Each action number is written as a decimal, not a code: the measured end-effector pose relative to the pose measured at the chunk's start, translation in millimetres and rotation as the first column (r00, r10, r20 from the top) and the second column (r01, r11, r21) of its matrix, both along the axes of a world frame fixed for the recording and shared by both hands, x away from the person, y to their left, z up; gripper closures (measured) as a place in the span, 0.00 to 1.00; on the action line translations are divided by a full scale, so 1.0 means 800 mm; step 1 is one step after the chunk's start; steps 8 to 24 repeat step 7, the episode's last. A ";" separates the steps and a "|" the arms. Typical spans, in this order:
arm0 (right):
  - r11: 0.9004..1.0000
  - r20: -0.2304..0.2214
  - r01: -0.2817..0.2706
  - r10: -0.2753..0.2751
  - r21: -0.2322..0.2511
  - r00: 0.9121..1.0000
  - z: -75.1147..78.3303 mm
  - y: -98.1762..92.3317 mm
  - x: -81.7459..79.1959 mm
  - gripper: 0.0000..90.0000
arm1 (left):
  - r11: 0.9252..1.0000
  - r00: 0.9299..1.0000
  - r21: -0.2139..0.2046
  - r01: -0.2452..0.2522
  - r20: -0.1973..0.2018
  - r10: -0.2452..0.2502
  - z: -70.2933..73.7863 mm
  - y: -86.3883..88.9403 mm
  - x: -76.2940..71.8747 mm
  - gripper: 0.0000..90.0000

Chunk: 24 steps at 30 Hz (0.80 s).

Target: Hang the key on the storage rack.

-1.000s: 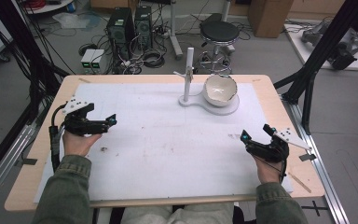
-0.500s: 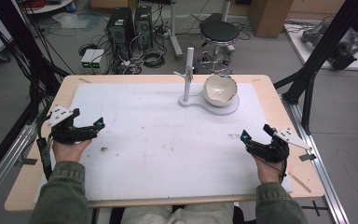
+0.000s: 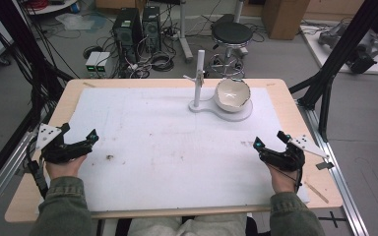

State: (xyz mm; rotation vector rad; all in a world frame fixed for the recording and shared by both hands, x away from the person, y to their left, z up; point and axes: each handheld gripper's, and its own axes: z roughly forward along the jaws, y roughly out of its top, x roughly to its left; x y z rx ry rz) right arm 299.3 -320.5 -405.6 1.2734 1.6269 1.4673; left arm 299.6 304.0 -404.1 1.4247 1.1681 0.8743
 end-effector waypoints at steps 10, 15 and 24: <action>1.000 0.002 -0.023 0.023 -0.002 1.000 0.000 0.003 0.001 0.04 | 0.999 1.000 -0.024 -0.021 -0.001 0.021 -0.006 0.009 0.001 0.02; 1.000 0.002 -0.023 0.023 -0.002 1.000 0.000 0.003 0.001 0.04 | 0.999 1.000 -0.024 -0.021 -0.001 0.021 -0.006 0.009 0.001 0.02; 1.000 0.002 -0.023 0.023 -0.002 1.000 0.000 0.003 0.001 0.04 | 0.999 1.000 -0.024 -0.021 -0.001 0.021 -0.006 0.009 0.001 0.02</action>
